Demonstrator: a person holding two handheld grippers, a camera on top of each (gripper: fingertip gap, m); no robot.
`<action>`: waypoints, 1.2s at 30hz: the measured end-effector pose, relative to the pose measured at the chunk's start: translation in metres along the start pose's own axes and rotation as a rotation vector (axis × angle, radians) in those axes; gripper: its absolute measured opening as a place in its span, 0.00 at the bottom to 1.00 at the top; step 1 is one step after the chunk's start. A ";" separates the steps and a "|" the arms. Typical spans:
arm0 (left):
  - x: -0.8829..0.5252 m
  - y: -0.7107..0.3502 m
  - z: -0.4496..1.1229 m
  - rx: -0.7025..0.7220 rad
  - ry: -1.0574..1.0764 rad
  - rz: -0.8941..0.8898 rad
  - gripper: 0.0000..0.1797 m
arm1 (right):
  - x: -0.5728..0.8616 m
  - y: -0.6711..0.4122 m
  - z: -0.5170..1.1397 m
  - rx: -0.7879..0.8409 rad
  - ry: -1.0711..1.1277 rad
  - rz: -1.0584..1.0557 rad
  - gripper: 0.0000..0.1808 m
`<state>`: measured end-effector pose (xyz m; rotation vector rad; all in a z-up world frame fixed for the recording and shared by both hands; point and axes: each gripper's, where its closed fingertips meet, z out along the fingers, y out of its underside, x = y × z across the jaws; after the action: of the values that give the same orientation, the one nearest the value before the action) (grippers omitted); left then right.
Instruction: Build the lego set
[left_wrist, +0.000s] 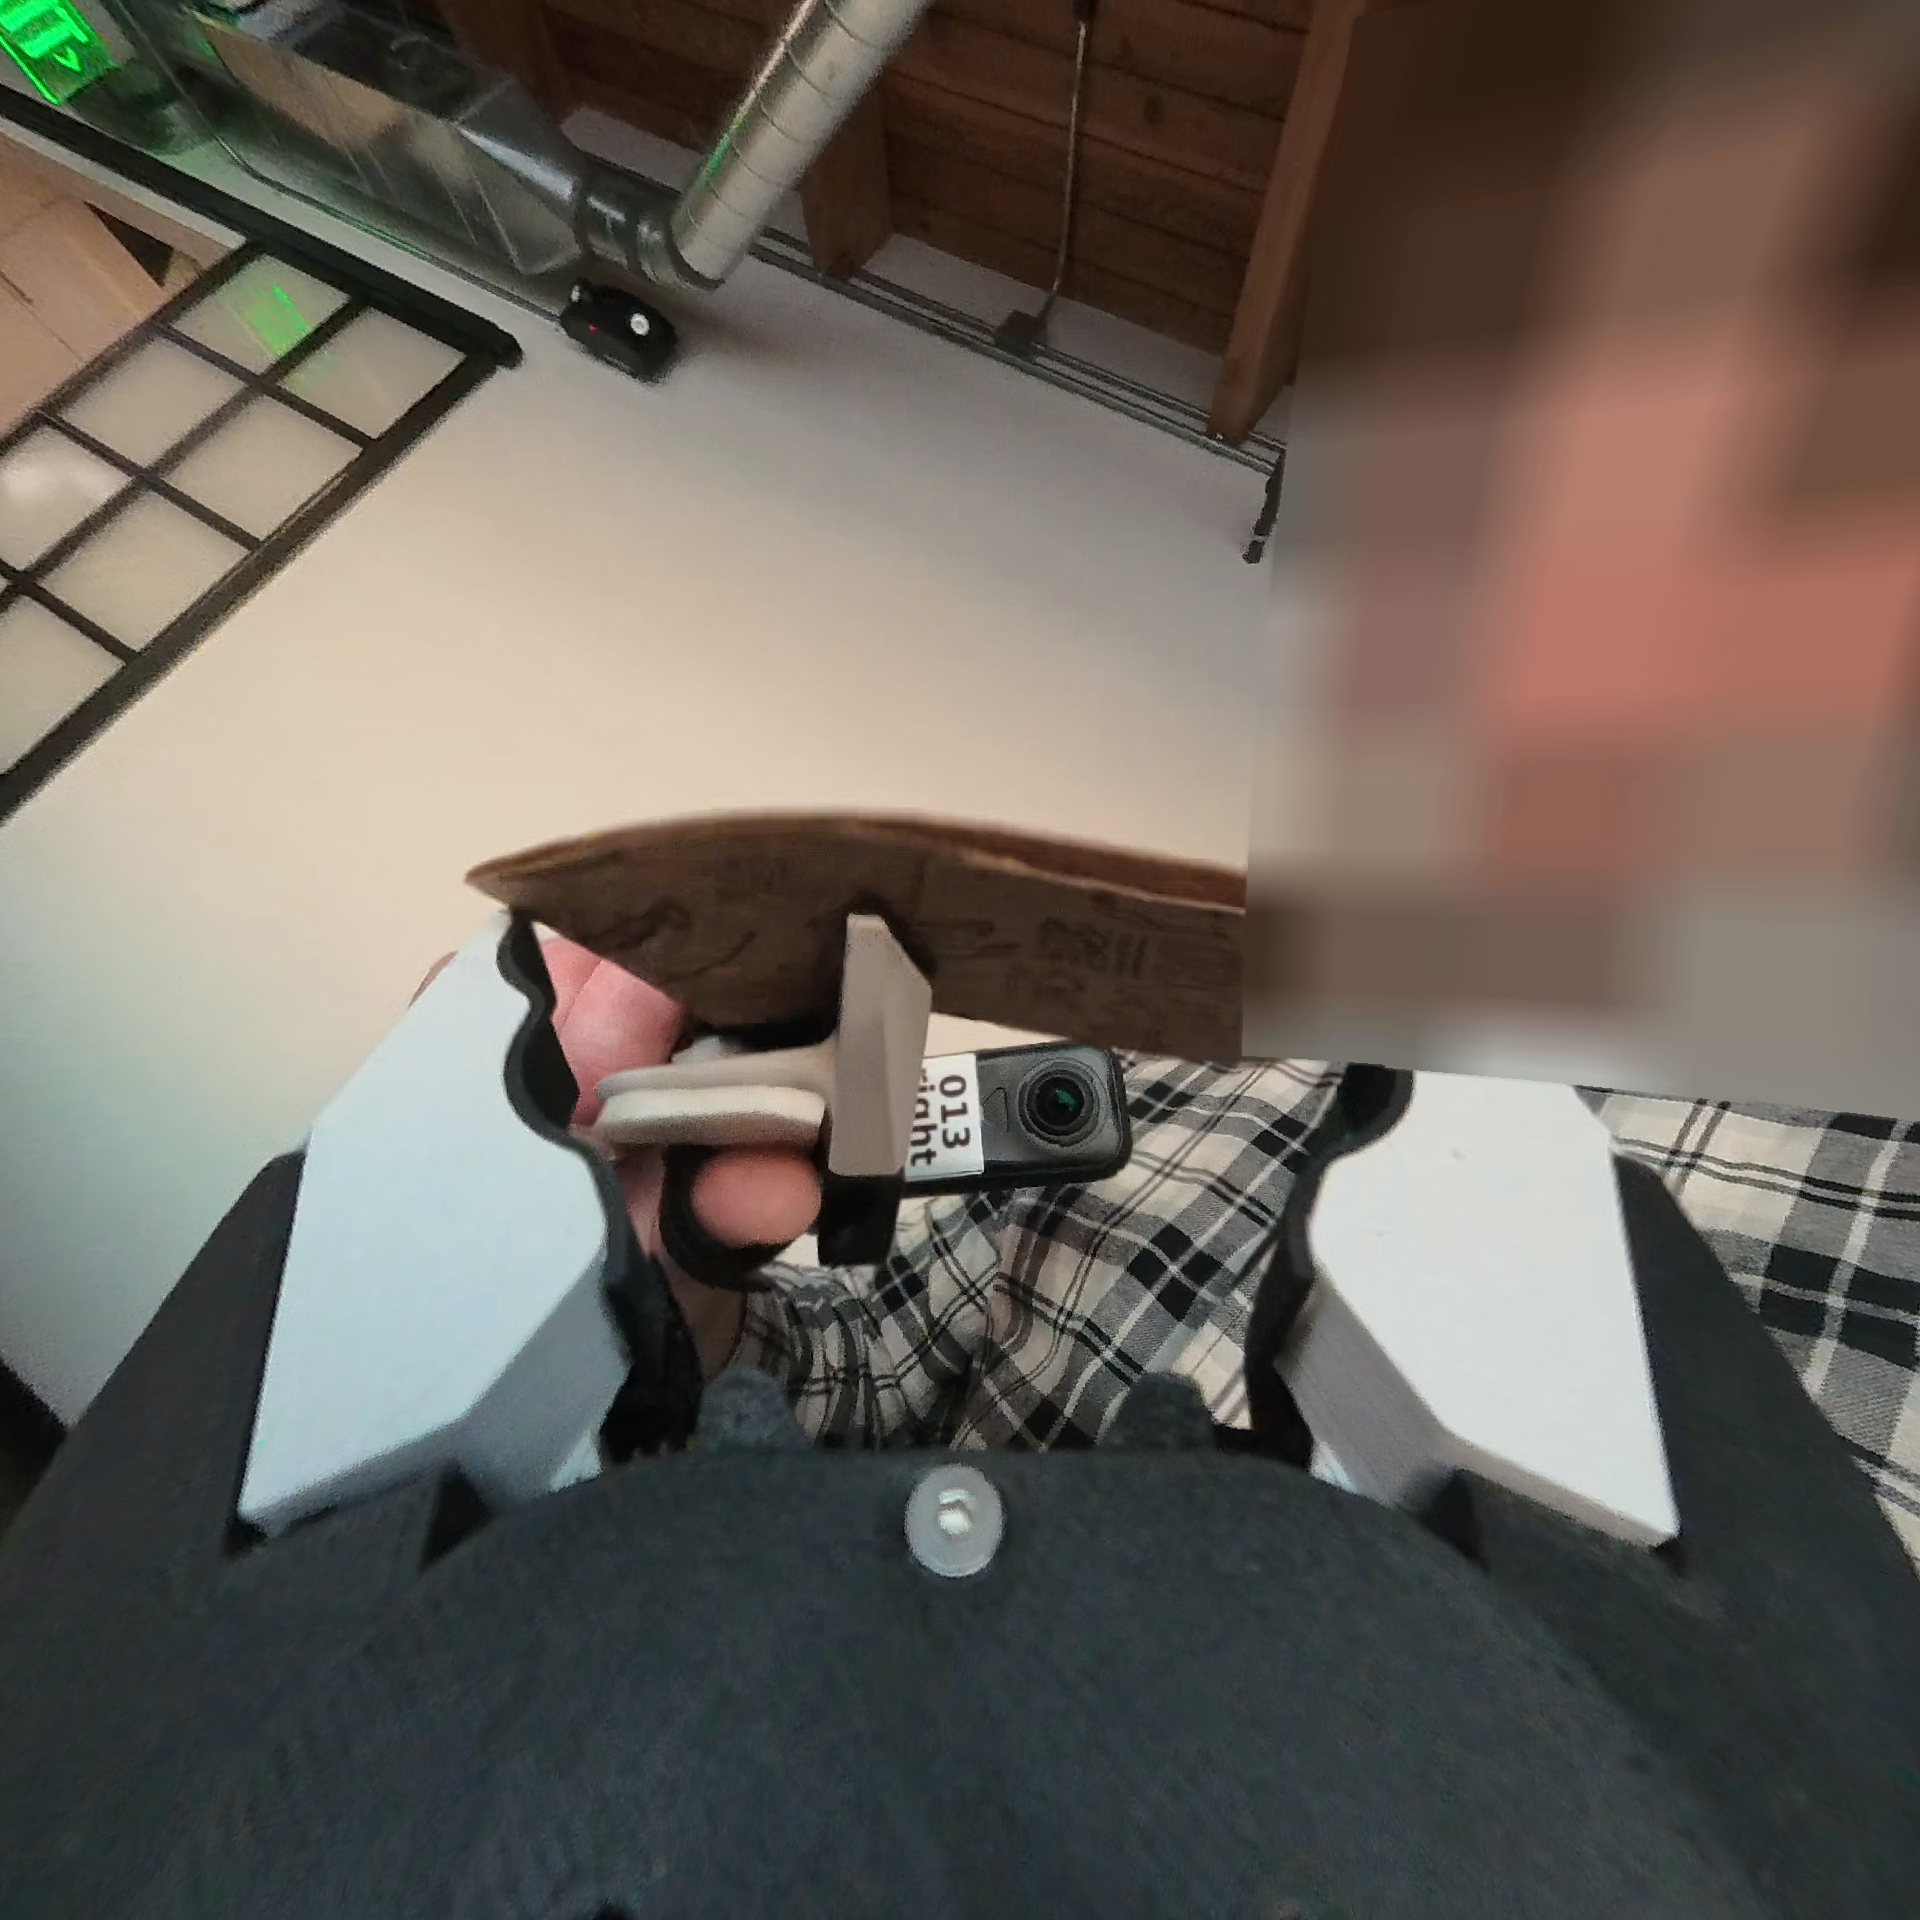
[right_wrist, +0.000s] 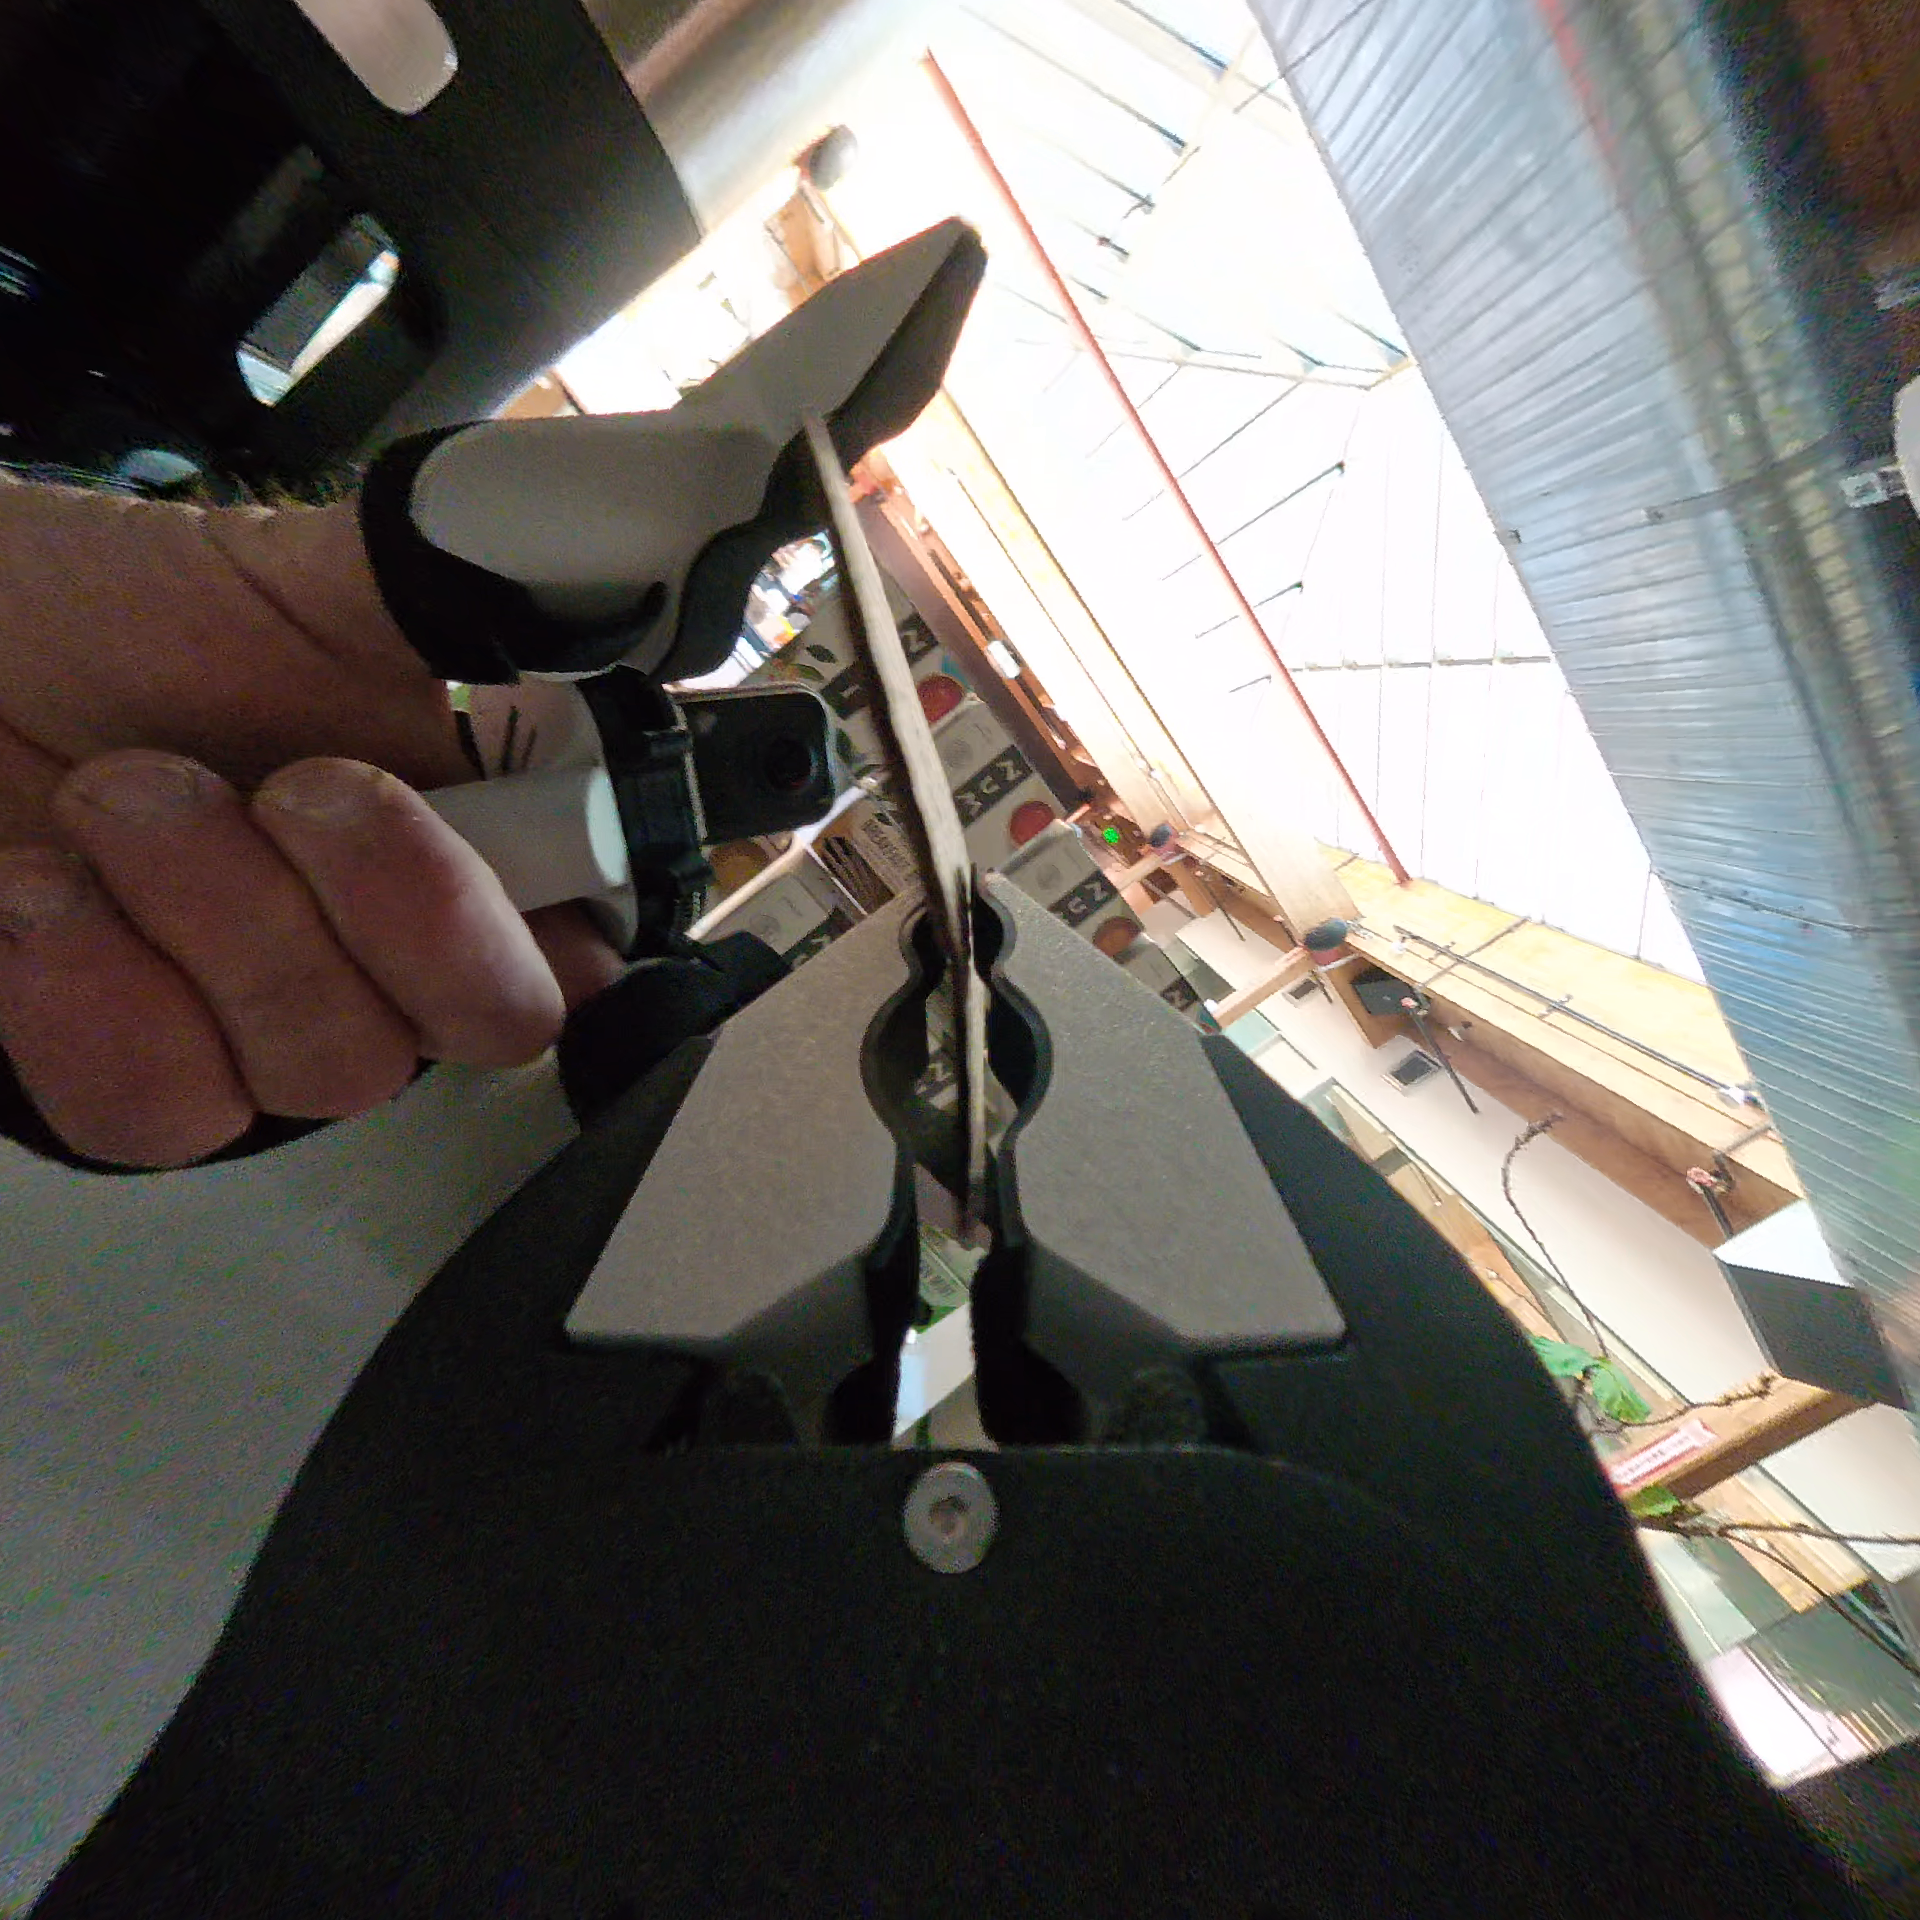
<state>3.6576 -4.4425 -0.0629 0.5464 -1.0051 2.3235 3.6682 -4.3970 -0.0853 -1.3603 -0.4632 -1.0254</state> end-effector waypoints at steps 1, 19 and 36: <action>-0.003 -0.003 -0.002 0.002 -0.017 0.009 0.79 | 0.004 0.003 0.001 0.001 0.016 -0.005 0.02; -0.137 -0.061 -0.042 -0.197 -0.808 0.683 0.33 | 0.060 0.134 -0.026 0.034 -0.289 0.350 0.30; -0.243 -0.049 -0.075 -0.642 -1.343 1.075 0.52 | 0.047 0.230 -0.019 -0.165 -0.855 1.255 0.26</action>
<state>3.8639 -4.4357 -0.2192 1.6181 -3.1014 1.8506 3.8736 -4.4560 -0.1843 -1.7834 -0.0476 0.5863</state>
